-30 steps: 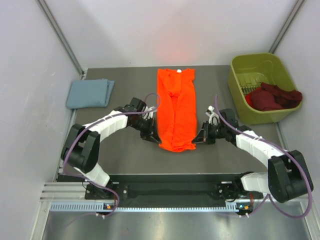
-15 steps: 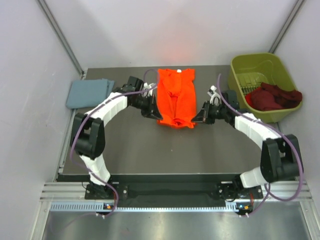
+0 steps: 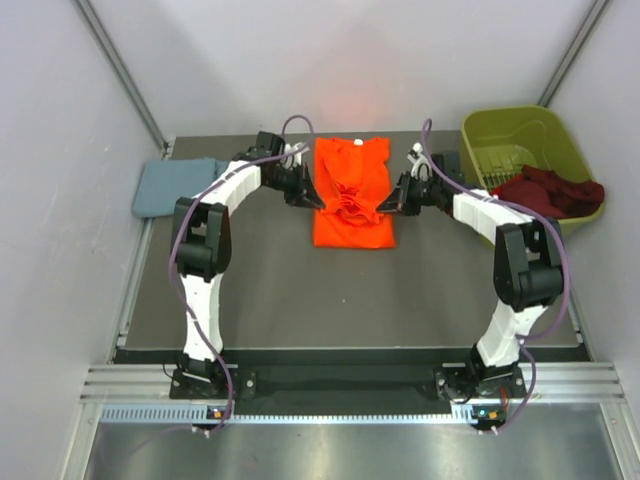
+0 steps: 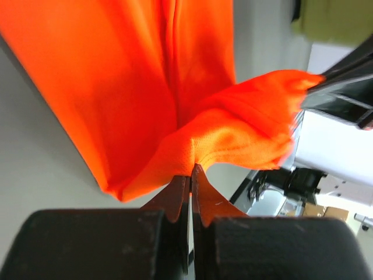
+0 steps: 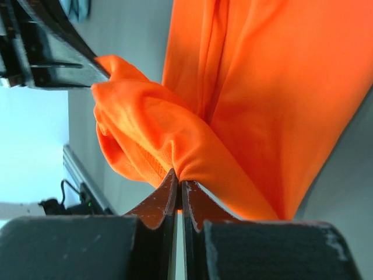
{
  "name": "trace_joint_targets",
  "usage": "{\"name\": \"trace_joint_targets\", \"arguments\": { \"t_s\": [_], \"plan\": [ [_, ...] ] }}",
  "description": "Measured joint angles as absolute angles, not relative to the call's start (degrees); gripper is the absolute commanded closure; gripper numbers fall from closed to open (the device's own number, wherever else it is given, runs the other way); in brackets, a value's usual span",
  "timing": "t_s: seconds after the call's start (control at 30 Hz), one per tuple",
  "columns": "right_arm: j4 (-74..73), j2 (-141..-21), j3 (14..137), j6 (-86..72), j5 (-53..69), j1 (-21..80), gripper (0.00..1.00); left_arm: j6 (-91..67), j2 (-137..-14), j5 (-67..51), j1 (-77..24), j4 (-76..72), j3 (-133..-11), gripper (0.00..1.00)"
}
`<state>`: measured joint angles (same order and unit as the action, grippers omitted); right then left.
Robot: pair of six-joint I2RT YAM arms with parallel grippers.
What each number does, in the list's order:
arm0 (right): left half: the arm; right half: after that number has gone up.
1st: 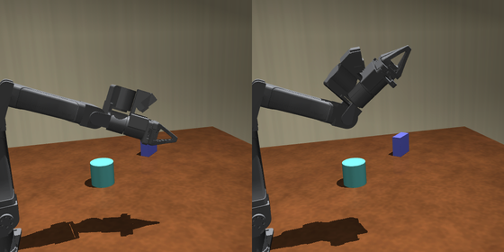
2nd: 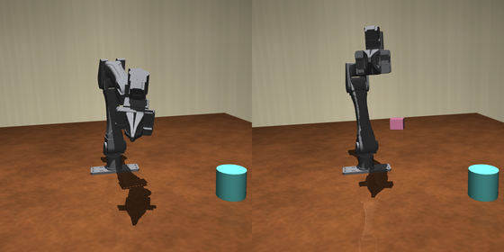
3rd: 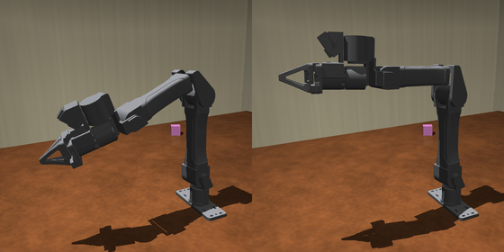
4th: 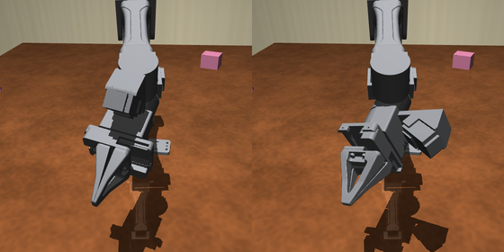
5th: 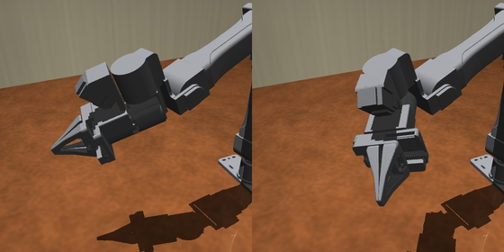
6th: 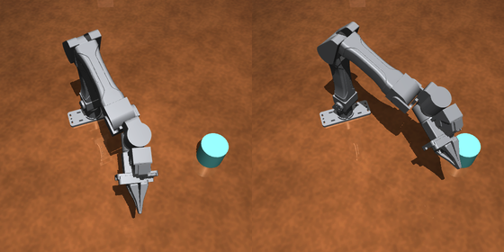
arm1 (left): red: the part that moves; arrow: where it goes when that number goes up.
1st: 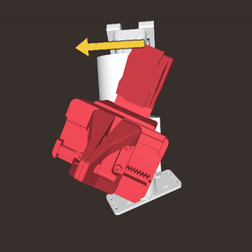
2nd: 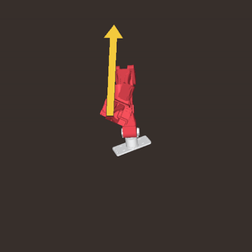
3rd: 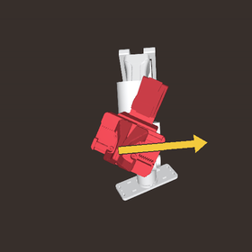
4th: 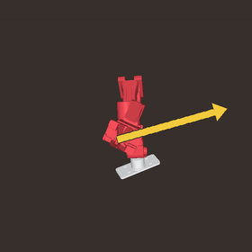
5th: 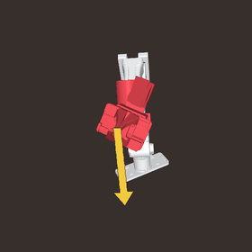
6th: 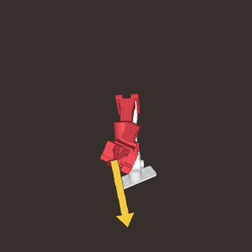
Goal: Fold and stack the t-shirts
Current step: Fold the tshirt
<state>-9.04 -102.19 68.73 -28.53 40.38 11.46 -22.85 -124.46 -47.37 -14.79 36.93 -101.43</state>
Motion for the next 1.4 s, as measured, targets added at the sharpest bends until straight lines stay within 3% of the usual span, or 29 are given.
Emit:
{"name": "trace_joint_targets", "arguments": {
  "t_s": [0.23,0.7,1.07,1.1,1.13,1.2,1.27,1.33,1.37,1.4],
  "plan": [
    [-8.01,-110.45,76.03,-29.15,40.42,11.33,1.0,-24.36,-132.4,-48.01,-14.17,34.65,-114.17,1.0],
    [-8.21,-119.57,87.66,-28.27,38.46,11.33,1.0,-25.82,-141.21,-47.09,-13.26,31.99,-122.65,1.0],
    [-8.49,-122.87,89.32,-26.89,36.47,11.31,1.0,-25.85,-144.44,-44.95,-12.91,29.47,-126.28,1.0],
    [-8.56,-122.98,89.32,-26.72,36.21,11.31,1.0,-25.82,-144.64,-44.75,-12.91,29.43,-126.28,0.95],
    [-8.56,-123.02,89.34,-26.55,35.77,11.31,0.98,-25.8,-144.79,-44.49,-12.91,29.45,-126.28,0.76],
    [-8.75,-123.07,89.36,-26.46,34.44,11.31,0.73,-25.47,-144.92,-43.92,-12.88,29.61,-126.28,0.64],
    [-9.1,-123.09,89.38,-25.58,33.15,11.27,0.6,-25.02,-144.9,-43.35,-12.86,29.58,-126.28,0.32],
    [-9.61,-123.07,89.38,-24.51,32.25,11.11,0.58,-25.06,-144.79,-42.52,-12.82,29.69,-126.32,0.28],
    [-9.85,-123.04,89.38,-24.08,31.94,11.0,0.5,-25.1,-144.7,-42.09,-12.75,29.98,-126.3,0.19],
    [-10.35,-122.85,89.38,-23.81,31.44,10.83,0.48,-24.86,-144.31,-41.58,-12.62,30.04,-125.89,0.17]
  ]
}}
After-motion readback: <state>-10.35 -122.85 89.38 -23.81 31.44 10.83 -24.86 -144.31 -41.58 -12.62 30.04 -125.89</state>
